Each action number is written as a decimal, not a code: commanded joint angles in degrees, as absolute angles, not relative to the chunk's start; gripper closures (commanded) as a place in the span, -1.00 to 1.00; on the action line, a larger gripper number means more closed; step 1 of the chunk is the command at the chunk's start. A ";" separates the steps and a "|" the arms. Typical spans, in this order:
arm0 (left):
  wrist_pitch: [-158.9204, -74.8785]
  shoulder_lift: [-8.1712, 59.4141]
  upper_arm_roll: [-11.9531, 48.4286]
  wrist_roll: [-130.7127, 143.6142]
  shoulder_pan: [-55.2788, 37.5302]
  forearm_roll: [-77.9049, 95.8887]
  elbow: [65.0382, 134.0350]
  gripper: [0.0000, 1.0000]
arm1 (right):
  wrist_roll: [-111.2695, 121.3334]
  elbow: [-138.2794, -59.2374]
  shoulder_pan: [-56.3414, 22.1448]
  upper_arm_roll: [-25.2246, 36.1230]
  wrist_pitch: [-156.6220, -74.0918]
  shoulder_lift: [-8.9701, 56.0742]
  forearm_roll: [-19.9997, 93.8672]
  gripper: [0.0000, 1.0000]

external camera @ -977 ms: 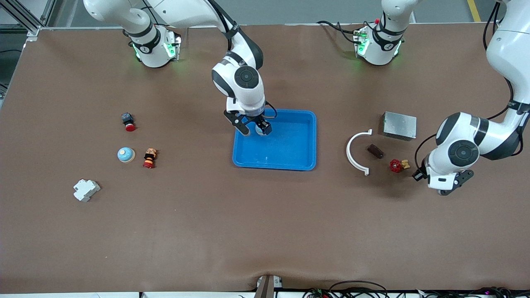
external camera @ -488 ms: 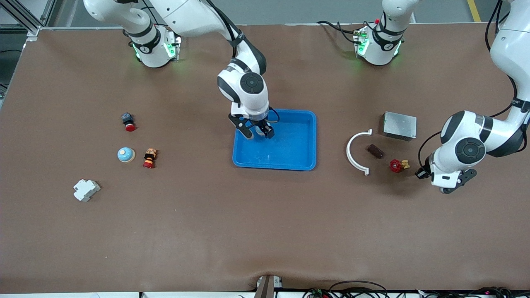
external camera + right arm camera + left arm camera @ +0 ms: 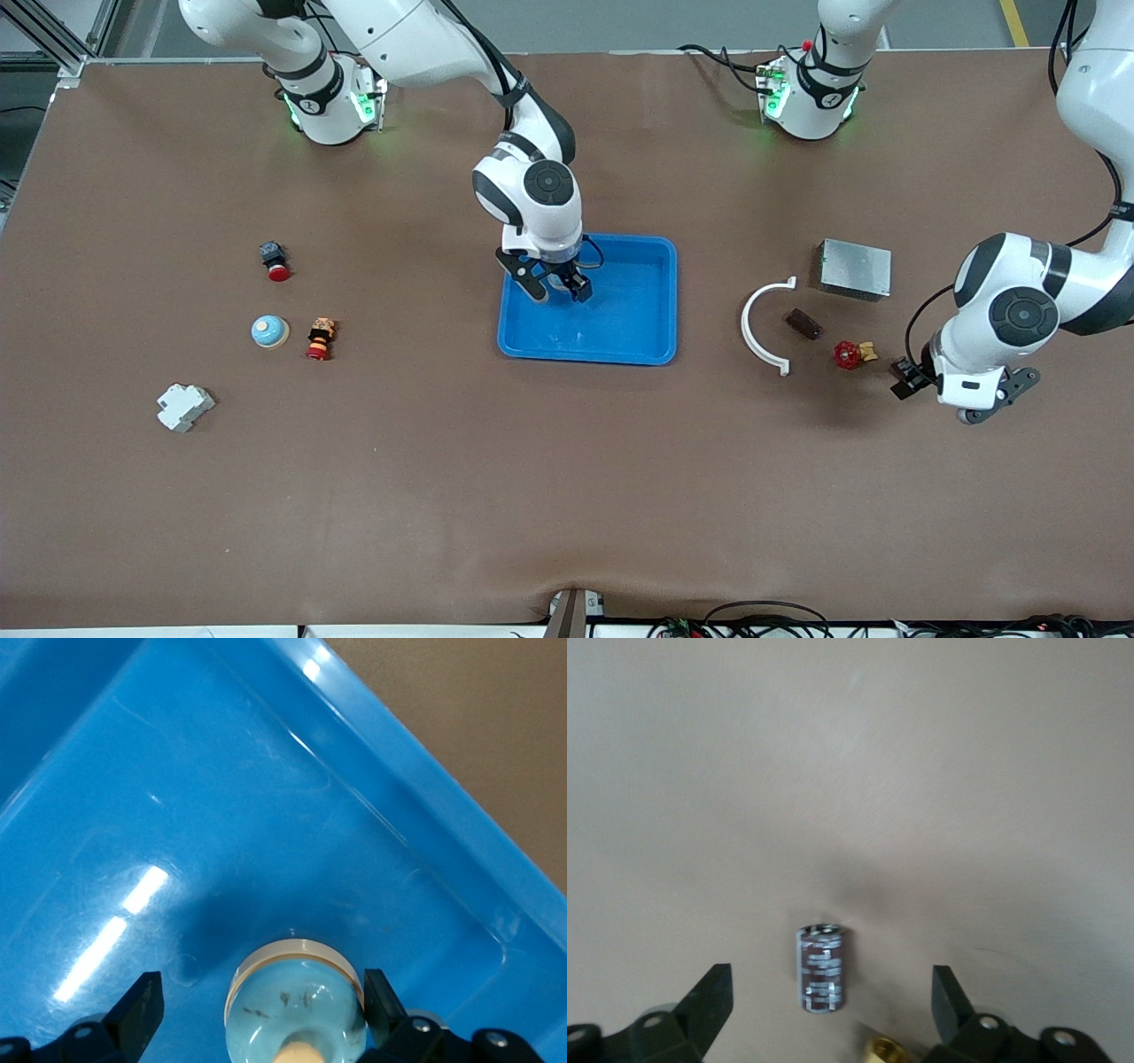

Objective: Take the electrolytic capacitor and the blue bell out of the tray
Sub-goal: 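Lift the bell with the right gripper while the left gripper withdraws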

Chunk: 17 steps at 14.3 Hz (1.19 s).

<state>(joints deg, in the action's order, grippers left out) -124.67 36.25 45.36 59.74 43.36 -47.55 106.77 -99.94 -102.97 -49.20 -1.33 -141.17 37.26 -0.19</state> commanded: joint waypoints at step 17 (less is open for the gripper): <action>-94.85 25.05 54.31 14.10 43.59 -27.33 82.00 -1.00 | -101.78 -101.25 -50.45 -0.53 -140.71 38.15 -2.37 1.00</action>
<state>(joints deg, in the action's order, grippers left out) -97.82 25.06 52.85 18.78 43.45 -27.84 83.51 -100.24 -102.50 -49.99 -1.19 -141.16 37.89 -1.38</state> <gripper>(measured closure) 0.000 0.335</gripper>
